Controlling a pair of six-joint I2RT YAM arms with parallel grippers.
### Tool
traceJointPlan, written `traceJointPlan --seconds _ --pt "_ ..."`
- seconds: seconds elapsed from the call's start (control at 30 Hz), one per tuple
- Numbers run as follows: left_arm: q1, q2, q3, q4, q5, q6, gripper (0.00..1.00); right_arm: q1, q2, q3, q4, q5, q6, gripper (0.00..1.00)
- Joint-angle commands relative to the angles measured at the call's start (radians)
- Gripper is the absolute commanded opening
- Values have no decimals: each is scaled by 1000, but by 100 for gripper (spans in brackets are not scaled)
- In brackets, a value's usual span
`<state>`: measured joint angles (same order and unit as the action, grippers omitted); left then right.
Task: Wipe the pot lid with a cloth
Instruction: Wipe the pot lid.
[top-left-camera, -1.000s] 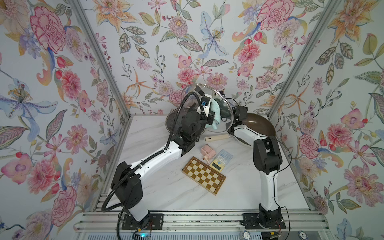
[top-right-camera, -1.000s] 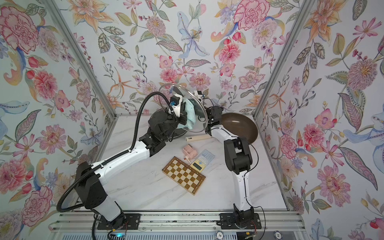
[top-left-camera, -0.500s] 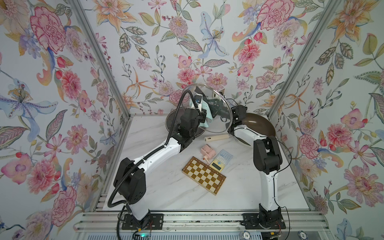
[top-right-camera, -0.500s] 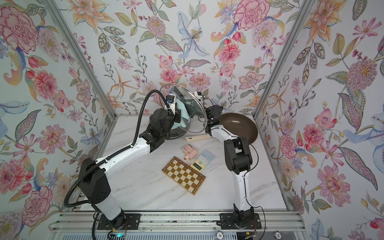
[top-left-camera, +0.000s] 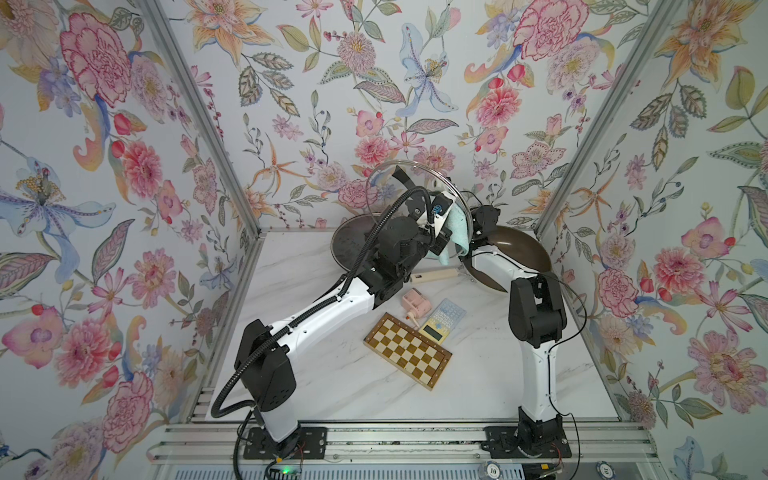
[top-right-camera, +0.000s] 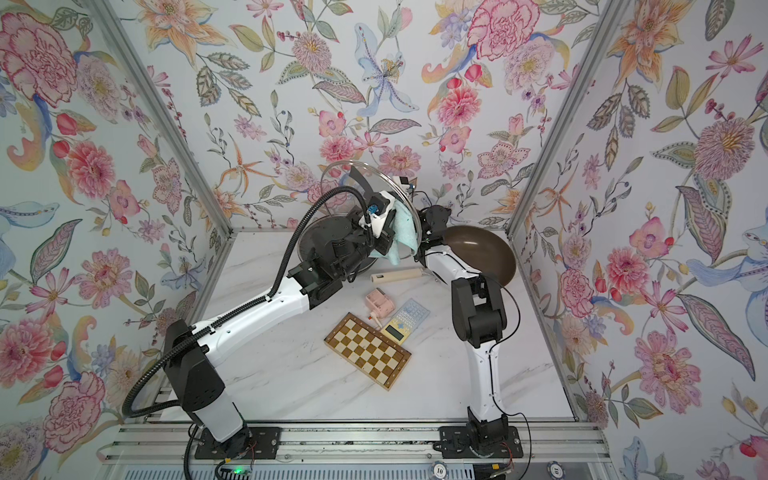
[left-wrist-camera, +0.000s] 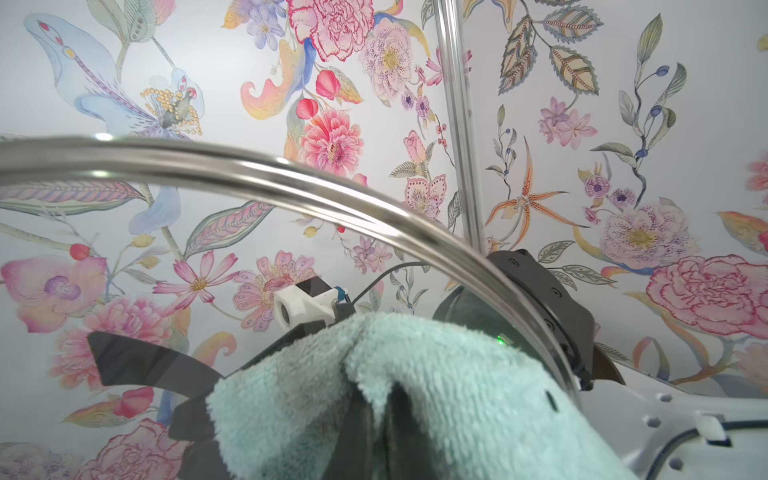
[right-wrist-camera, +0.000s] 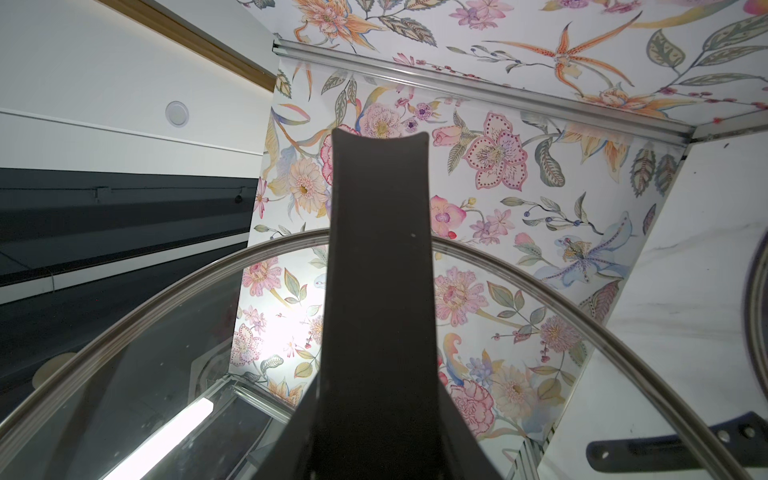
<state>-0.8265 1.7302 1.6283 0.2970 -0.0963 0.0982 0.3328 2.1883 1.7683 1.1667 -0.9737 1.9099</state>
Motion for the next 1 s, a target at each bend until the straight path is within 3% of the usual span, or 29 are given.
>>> traceJointPlan --seconds 0.0,0.1,0.33,0.57,0.73,0.83,0.97 --pt "45 -52 20 163 -142 159 0 40 -18 45 109 -44 -31 0" --pt "96 -65 13 198 -217 217 0 46 -29 40 116 -57 -31 0" --pt "241 -82 -77 227 -311 161 0 64 -52 43 118 -76 -32 0" --pt "269 -76 -214 153 -384 167 0 57 -97 46 104 -62 -38 0" --pt "248 -55 -280 57 -326 39 0 49 -106 76 102 -39 -37 0" --pt "189 -29 -293 43 -315 35 0 46 -95 102 114 -13 -30 0" --pt "102 22 -248 2 -219 -15 0 45 -59 153 134 9 -4 0"
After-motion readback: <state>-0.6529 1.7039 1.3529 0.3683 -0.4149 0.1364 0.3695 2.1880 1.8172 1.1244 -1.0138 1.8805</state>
